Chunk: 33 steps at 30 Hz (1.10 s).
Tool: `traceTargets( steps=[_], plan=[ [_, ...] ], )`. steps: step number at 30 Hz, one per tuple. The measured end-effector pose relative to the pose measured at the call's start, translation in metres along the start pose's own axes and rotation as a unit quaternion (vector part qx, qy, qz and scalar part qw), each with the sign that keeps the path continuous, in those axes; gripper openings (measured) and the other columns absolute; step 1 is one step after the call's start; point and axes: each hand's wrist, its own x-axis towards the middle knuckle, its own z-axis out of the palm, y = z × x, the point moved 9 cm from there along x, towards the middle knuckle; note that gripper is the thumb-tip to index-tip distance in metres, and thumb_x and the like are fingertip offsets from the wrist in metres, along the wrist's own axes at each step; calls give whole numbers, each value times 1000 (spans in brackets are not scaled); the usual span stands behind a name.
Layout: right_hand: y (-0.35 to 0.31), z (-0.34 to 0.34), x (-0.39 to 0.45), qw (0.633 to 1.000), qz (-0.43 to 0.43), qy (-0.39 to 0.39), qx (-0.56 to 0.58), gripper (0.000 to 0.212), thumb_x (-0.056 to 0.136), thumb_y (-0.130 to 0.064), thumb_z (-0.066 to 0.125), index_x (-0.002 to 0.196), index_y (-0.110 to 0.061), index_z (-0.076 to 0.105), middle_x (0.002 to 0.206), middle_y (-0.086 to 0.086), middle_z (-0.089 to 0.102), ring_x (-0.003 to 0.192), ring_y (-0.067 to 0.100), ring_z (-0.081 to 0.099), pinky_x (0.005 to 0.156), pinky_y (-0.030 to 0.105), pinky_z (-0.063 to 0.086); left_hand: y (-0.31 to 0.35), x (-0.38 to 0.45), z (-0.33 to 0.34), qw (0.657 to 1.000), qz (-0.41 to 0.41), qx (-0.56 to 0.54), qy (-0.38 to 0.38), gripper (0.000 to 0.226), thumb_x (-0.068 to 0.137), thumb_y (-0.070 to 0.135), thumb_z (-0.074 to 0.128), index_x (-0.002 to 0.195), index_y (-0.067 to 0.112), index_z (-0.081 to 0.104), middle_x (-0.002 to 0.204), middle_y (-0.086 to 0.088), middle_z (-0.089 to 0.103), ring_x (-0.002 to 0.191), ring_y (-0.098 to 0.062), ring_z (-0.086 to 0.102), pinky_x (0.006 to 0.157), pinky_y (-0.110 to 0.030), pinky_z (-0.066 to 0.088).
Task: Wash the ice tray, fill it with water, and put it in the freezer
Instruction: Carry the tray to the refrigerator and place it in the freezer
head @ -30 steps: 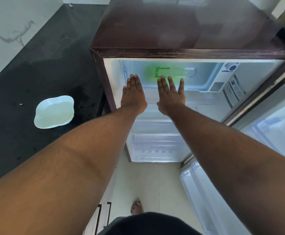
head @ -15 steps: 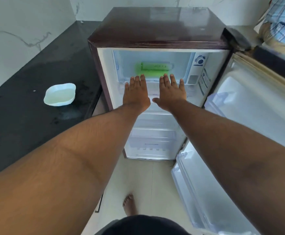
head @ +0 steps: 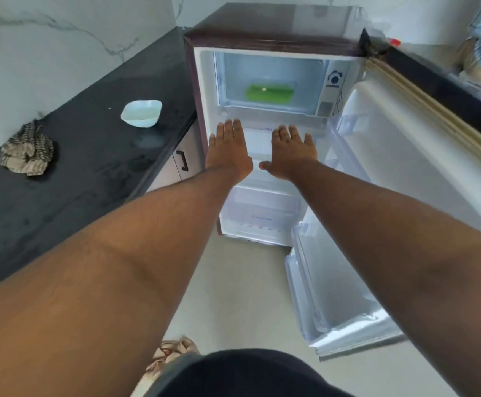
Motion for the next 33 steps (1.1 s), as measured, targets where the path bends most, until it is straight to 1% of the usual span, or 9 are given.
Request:
traceTargets(
  steps=[7,15,18,20,22,24,27,30,33],
  plan=[
    [46,-20,-72,995,62,21,-80,76,95,-46,43,152,-6,13,161,14,10,148,36,5,115,62,6,33,-67,-14,1000,0,-9,14,79,96,19,48,156,4,0,165,-11,2,152,-28,1,122,-41,6],
    [125,-77,-150,983,116,30,-142,71,93,-47,42,153,-17,18,162,9,8,147,39,2,101,80,3,77,-163,-10,999,-43,-23,5,79,96,21,48,156,4,-2,164,-12,2,152,-28,2,122,-40,7],
    [163,-99,-176,980,149,34,-126,66,95,-41,42,152,-19,19,162,8,3,145,46,0,91,86,12,100,-188,-10,998,-63,-10,2,79,97,20,48,156,4,-3,165,-12,0,152,-28,1,122,-40,5],
    [184,-108,-194,980,174,16,-99,65,94,-29,46,151,-11,21,160,15,11,141,51,12,92,82,21,121,-196,-14,998,-65,-17,0,80,97,22,48,156,4,-3,165,-12,0,152,-28,1,122,-40,5],
    [188,-117,-196,989,129,29,-68,59,88,-21,51,143,-4,38,151,18,35,134,48,34,97,70,34,145,-200,-21,998,-67,-22,7,79,98,23,47,156,4,-3,165,-12,0,152,-27,1,122,-39,5],
    [184,-133,-195,997,35,52,-54,48,85,-17,51,130,0,51,138,18,50,126,39,50,101,50,43,168,-201,-33,996,-76,-34,28,77,98,24,47,156,4,-1,165,-12,2,152,-27,3,122,-39,6],
    [179,-155,-199,996,-38,72,-36,38,89,-15,47,122,1,54,124,17,57,122,31,53,97,32,43,190,-199,-48,991,-98,-72,61,71,100,25,44,156,4,5,164,-12,7,151,-27,6,123,-39,8],
    [167,-164,-210,988,-116,92,39,32,91,-11,48,119,3,56,123,19,58,118,36,55,84,33,42,195,-202,-56,979,-129,-131,86,69,100,29,45,156,5,11,163,-12,15,151,-26,12,123,-40,12],
    [149,-163,-222,967,-189,134,108,31,90,-12,48,117,1,57,125,24,56,113,41,56,85,36,46,180,-217,-56,956,-186,-190,123,65,101,32,46,155,6,20,160,-13,25,148,-27,22,120,-39,20]
  ],
)
